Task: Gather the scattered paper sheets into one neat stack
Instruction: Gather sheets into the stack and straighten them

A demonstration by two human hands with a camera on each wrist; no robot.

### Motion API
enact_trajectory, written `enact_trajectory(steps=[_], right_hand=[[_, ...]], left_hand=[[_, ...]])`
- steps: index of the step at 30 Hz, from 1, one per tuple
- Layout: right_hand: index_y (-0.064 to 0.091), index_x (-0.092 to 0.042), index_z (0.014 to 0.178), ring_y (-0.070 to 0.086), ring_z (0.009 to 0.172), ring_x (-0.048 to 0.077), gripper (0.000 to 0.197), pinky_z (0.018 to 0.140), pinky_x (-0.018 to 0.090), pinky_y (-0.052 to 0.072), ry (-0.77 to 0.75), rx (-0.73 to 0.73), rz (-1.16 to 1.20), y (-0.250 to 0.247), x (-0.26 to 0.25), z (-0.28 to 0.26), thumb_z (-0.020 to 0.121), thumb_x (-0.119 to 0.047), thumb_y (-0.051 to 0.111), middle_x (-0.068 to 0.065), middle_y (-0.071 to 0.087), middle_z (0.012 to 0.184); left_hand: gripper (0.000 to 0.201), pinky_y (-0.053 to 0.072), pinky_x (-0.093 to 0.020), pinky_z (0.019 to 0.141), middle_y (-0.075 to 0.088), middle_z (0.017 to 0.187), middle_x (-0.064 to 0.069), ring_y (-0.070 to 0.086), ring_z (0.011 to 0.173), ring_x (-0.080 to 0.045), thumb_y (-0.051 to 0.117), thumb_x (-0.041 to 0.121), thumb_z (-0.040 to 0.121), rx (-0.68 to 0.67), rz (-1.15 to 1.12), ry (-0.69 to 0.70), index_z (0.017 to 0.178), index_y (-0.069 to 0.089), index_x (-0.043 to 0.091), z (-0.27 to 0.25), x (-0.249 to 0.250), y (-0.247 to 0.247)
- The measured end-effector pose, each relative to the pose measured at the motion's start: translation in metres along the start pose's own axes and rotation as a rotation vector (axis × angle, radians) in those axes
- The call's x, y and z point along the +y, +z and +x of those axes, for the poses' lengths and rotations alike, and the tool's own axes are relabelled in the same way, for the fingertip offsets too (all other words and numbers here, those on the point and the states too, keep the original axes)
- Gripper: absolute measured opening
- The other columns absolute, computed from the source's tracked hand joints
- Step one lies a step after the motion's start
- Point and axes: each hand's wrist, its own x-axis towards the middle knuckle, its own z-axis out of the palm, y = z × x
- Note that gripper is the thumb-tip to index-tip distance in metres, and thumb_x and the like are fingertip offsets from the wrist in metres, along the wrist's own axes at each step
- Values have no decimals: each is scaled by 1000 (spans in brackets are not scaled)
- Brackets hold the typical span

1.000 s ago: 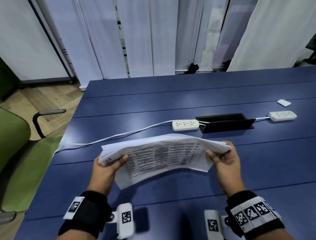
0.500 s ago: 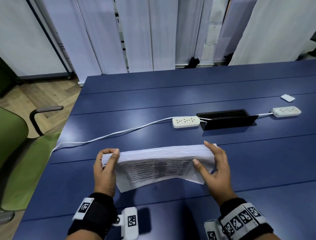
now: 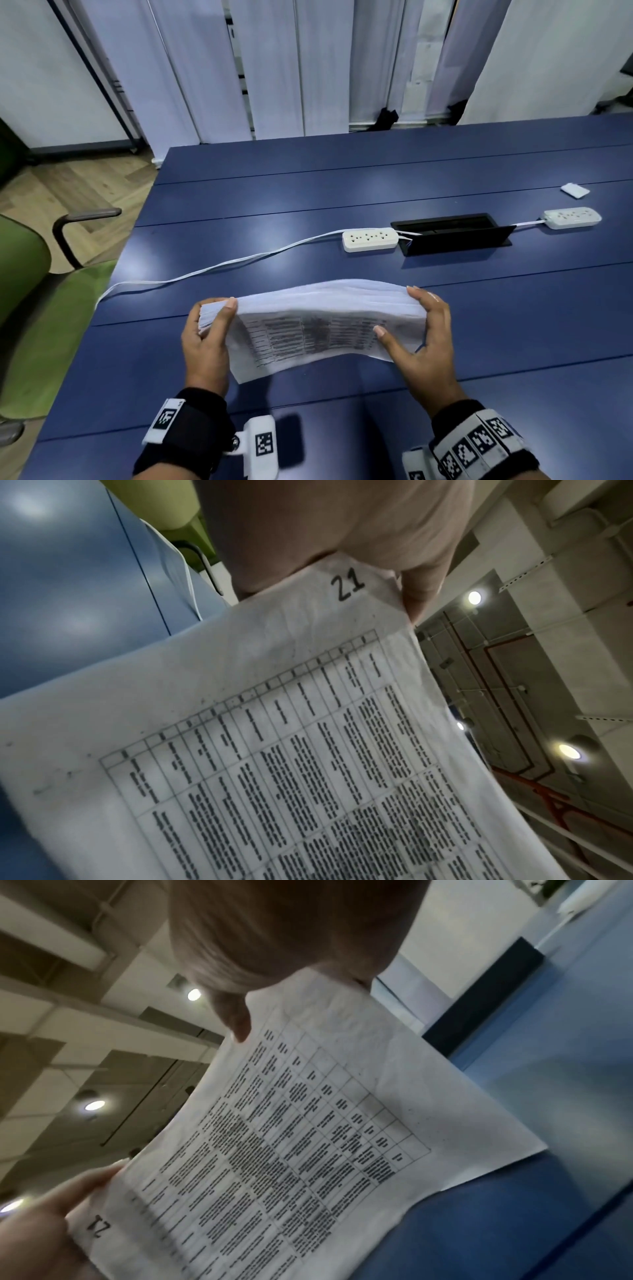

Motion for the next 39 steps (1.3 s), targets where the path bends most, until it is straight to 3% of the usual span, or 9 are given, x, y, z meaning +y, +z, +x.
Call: enact_trajectory(steps=[11, 14, 17, 20, 23, 27, 32, 35, 39], right_hand=[[41, -21, 138, 44, 126, 5, 71, 106, 15, 32, 5, 22, 17, -2, 13, -4, 74, -23, 73, -2, 45, 132], [30, -20, 146, 39, 131, 3, 85, 108, 13, 29, 72, 23, 103, -1, 15, -4, 74, -15, 75, -16, 38, 142], [23, -24, 148, 47, 126, 11, 90, 105, 19, 39, 243, 9, 329, -2, 27, -5, 76, 1, 72, -3, 44, 140], [52, -19, 117, 55, 109, 23, 57, 80, 9, 49, 471, -35, 473, 1, 36, -9, 63, -2, 58, 4, 62, 109], [55, -18, 97, 56, 93, 22, 41, 66, 9, 50, 551, -56, 496, 3, 42, -13, 69, 12, 60, 1, 63, 93], [57, -15, 109, 63, 95, 12, 51, 78, 10, 50, 500, -66, 484, -2, 43, -12, 71, 18, 66, -5, 70, 99], [53, -2, 125, 63, 92, -12, 44, 92, 13, 48, 508, -51, 415, -1, 43, -10, 85, 15, 56, 9, 63, 120], [57, -17, 110, 61, 85, -17, 37, 89, 12, 48, 507, -4, 359, 10, 39, -4, 89, 12, 52, -1, 67, 105], [52, -23, 108, 63, 84, -9, 35, 80, 5, 48, 446, 75, 388, 17, 29, 5, 90, 8, 52, -16, 71, 87]], left_hand=[[8, 44, -9, 60, 60, 69, 14, 54, 63, 1, 64, 18, 84, -72, -68, -5, 82, 56, 16, 0, -1, -6], [38, 49, -9, 71, 62, 89, 0, 61, 74, 3, 75, 12, 71, -194, -14, 9, 102, 56, 2, -5, -8, -13], [66, 55, -17, 74, 74, 95, -9, 70, 84, -8, 92, 31, 50, -319, 20, -76, 103, 68, -2, -8, -16, -21], [60, 55, -18, 75, 77, 94, -4, 72, 87, -12, 93, 43, 36, -395, 88, -131, 88, 79, 17, -11, -24, -29], [70, 55, -21, 77, 76, 94, -8, 72, 89, -17, 94, 49, 33, -375, 107, -149, 87, 76, 8, -8, -32, -33], [76, 53, -15, 77, 76, 98, 6, 69, 91, -4, 91, 4, 44, -349, 48, -188, 115, 63, 13, -4, -40, -36], [56, 54, -14, 69, 75, 82, 1, 69, 79, -13, 88, 16, 41, -215, 65, -248, 93, 67, 6, -6, -53, -37], [25, 54, -13, 69, 75, 76, 9, 66, 79, -14, 74, -5, 74, -158, 96, -202, 88, 62, 12, -3, -49, -30], [28, 53, -11, 74, 75, 79, 13, 68, 74, 2, 52, -14, 88, -143, 56, -157, 96, 57, 12, 0, -31, -17]])
